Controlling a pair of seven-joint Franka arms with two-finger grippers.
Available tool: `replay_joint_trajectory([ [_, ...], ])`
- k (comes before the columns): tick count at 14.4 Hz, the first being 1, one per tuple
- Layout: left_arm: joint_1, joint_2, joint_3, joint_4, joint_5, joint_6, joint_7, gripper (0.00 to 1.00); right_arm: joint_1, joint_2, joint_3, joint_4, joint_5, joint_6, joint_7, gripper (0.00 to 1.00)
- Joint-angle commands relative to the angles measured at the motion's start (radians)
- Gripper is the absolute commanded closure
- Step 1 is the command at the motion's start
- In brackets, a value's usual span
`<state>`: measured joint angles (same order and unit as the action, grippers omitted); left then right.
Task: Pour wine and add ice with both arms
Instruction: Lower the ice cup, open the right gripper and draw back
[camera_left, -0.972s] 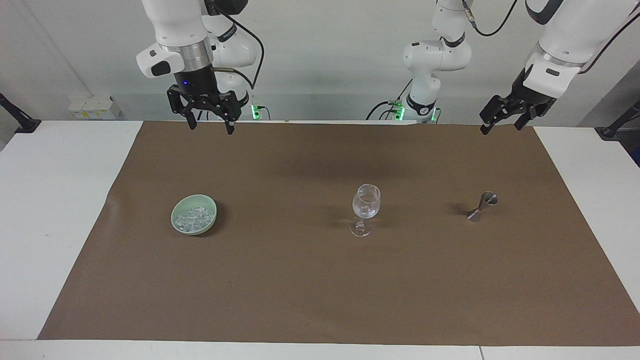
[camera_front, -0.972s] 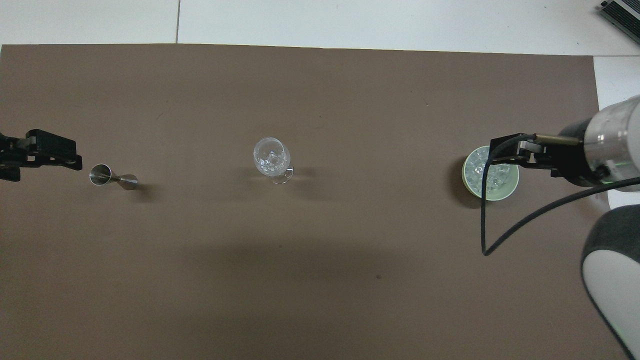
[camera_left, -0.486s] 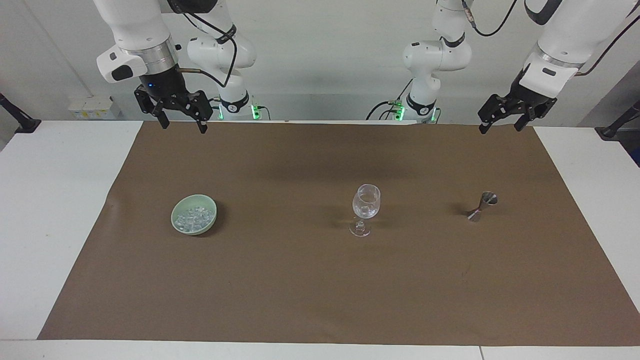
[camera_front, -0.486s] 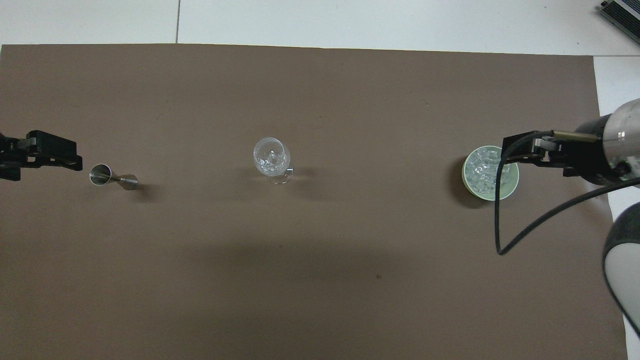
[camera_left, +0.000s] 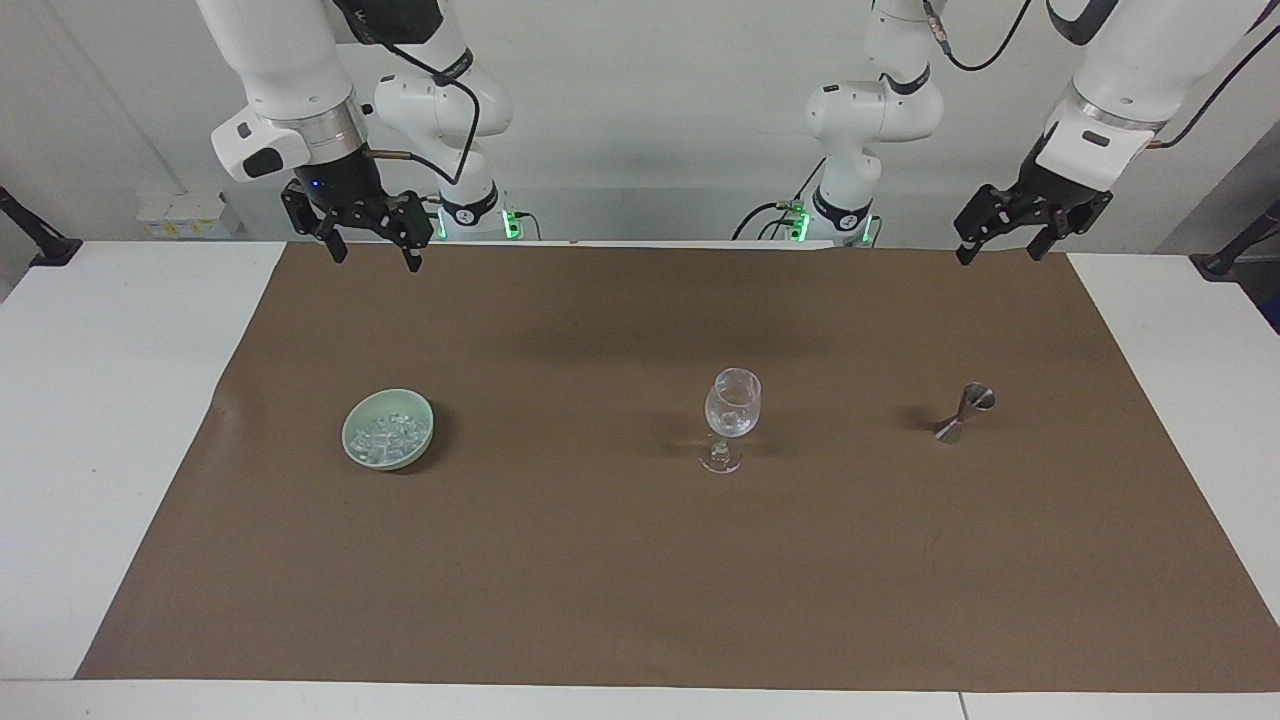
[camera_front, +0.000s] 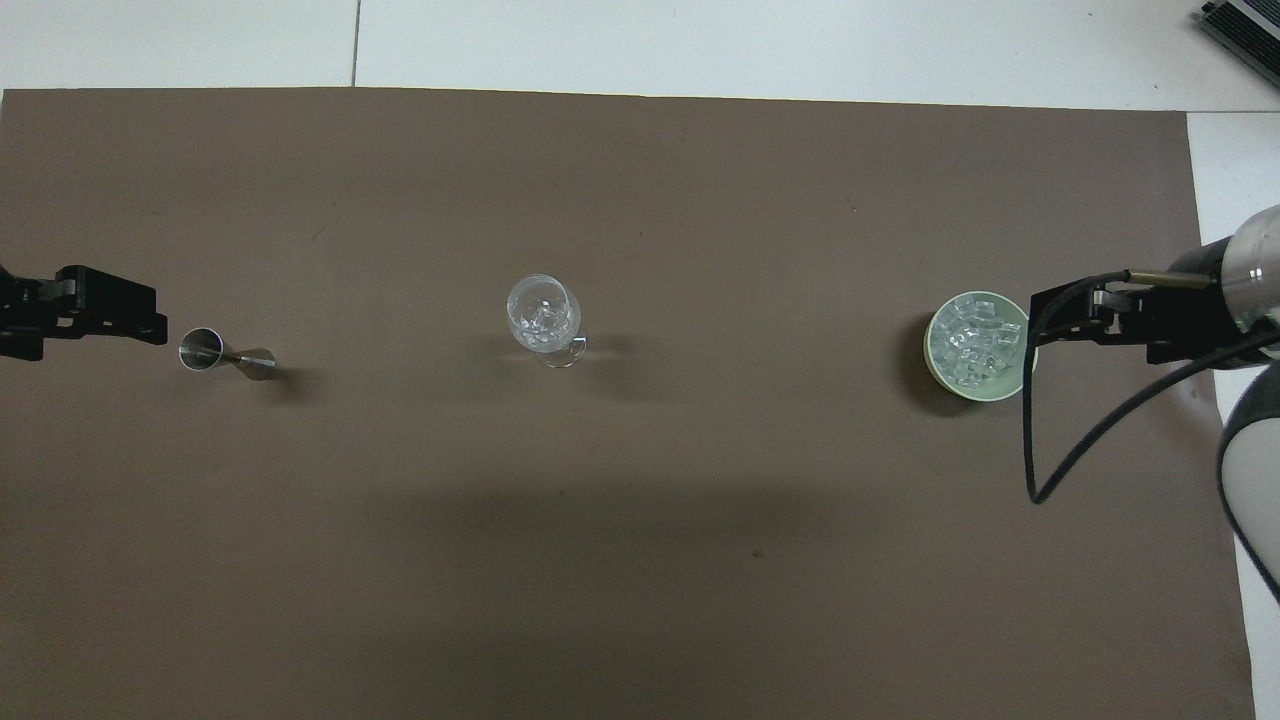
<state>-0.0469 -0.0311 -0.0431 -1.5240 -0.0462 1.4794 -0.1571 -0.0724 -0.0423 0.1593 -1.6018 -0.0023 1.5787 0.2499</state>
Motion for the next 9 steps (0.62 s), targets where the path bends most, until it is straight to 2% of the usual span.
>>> replay_joint_trajectory([
  [1,0.009,-0.030,0.002,-0.024,0.020,-0.014,0.004,0.00,-0.014,-0.041,0.000,-0.059,0.015,0.043,-0.070,0.00],
  [9,0.009,-0.030,0.002,-0.024,0.020,-0.014,0.004,0.00,-0.014,-0.041,0.002,-0.059,0.016,0.055,-0.095,0.00],
])
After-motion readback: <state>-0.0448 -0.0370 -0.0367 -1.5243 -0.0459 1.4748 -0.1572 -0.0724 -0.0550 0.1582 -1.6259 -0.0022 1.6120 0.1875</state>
